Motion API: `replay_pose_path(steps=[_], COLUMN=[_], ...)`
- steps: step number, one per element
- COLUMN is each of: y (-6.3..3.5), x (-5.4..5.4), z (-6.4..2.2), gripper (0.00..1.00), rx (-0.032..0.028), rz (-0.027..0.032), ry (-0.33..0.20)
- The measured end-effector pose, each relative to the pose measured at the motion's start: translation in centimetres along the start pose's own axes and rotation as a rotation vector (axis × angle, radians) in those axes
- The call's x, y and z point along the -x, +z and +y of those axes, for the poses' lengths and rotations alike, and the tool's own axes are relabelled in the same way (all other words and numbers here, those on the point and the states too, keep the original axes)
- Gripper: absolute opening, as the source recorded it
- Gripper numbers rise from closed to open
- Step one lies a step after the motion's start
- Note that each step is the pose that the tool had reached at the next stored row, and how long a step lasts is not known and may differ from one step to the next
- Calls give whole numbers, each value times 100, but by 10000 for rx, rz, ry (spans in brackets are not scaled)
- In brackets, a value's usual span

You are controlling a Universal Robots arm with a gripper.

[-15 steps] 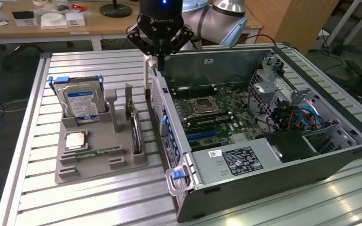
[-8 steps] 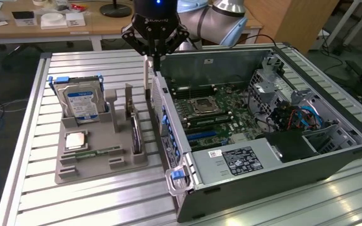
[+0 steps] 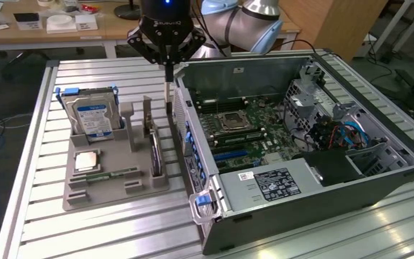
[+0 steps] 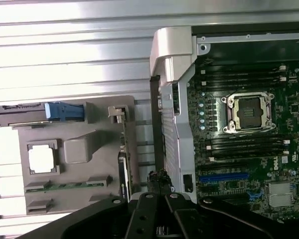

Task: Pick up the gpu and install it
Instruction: 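Reach for the gpu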

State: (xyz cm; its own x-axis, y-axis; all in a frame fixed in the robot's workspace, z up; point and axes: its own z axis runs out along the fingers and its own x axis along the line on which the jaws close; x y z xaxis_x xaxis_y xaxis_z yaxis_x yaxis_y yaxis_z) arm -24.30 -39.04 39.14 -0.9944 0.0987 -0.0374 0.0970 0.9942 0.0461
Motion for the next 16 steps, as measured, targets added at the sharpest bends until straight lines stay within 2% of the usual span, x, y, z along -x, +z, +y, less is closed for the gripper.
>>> replay_pose_path(steps=[8,16], y=[-5,-8], x=[-168,-275], z=[16,16], gripper=[11,11], rx=[-6,-11], rz=[-7,-13], ry=[146,284])
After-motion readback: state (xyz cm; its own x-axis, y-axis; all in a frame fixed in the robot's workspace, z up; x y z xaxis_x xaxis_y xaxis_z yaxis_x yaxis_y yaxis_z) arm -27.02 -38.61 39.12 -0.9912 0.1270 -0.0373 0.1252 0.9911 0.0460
